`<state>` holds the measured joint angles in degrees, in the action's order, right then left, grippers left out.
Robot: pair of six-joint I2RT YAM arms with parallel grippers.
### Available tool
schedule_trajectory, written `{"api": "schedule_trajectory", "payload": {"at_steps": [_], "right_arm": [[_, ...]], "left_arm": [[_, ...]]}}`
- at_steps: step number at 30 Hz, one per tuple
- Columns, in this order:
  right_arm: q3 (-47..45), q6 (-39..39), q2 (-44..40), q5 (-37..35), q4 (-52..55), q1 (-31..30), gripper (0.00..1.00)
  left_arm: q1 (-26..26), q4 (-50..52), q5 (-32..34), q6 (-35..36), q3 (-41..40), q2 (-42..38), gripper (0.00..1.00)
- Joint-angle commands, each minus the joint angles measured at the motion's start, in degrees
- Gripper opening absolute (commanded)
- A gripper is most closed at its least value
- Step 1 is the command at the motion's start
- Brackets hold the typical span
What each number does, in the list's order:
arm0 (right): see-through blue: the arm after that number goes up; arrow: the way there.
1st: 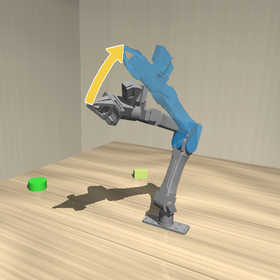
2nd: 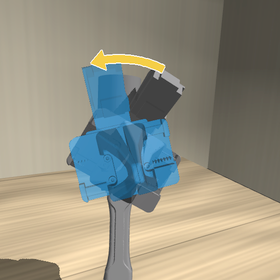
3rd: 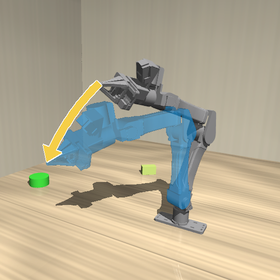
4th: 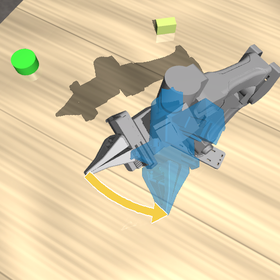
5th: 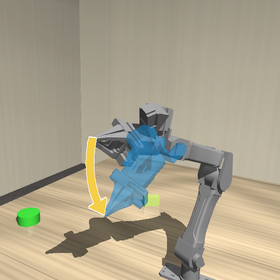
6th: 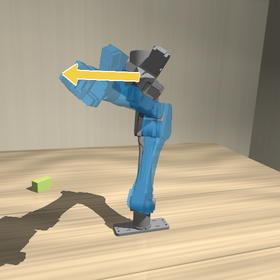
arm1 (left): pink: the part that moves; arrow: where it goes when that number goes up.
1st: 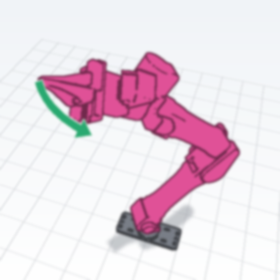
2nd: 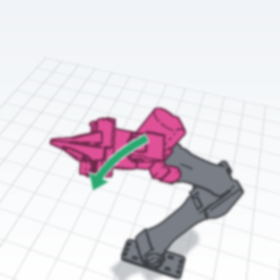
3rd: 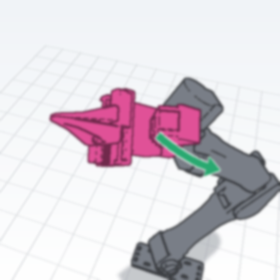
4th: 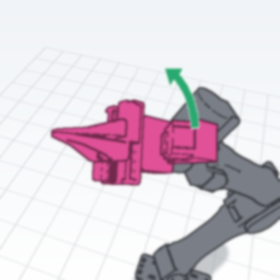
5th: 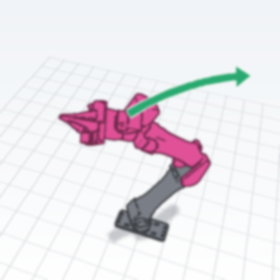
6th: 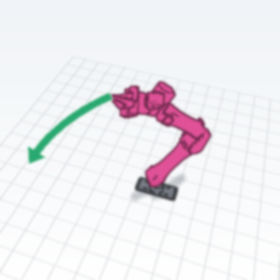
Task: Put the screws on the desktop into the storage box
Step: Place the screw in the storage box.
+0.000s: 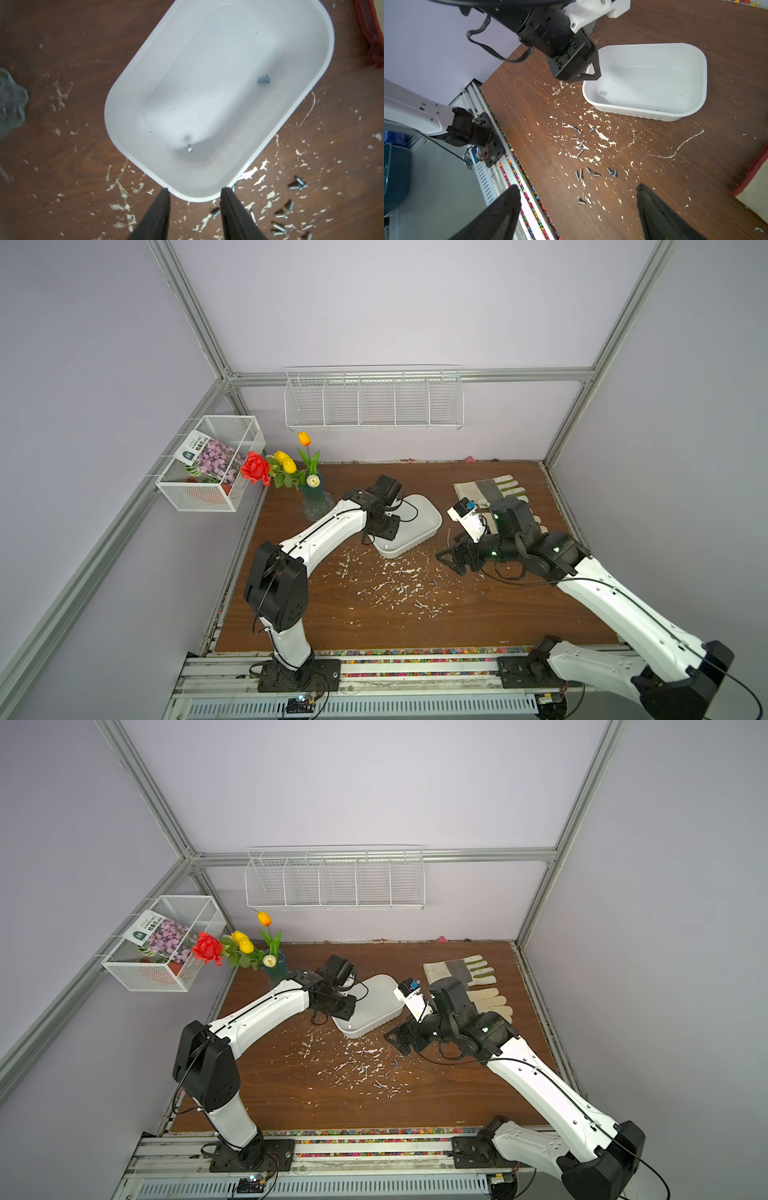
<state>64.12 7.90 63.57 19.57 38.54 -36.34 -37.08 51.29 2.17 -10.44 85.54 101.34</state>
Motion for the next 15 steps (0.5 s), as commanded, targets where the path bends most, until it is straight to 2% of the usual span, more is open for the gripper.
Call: {"api": "schedule_trajectory", "payload": {"at_steps": [1, 6, 9, 12, 15], "right_arm": [[-0.98, 0.19, -0.49, -0.79, 0.54, 0.28, 0.90], [-1.58, 0.54, 0.20, -3.32, 0.25, 0.27, 0.90], [-1.67, 0.87, 1.68, -7.91, 1.40, -0.05, 0.89], [-1.77, 1.61, 3.10, -9.48, 1.74, 0.00, 0.89], [-2.76, 2.73, 4.21, -10.77, 0.90, -0.25, 0.88]], "left_arm": [[0.08, 0.54, 0.32, 1.38, 2.10, 0.49, 0.59], [0.54, 1.79, -0.53, 1.68, 1.53, -2.24, 0.65], [1.28, 2.56, -2.72, 1.80, -1.46, -5.85, 0.79], [1.65, 1.23, -4.94, 2.49, -6.81, -11.40, 0.95], [1.75, -0.48, -6.56, 3.79, -11.70, -17.85, 1.00]]}}
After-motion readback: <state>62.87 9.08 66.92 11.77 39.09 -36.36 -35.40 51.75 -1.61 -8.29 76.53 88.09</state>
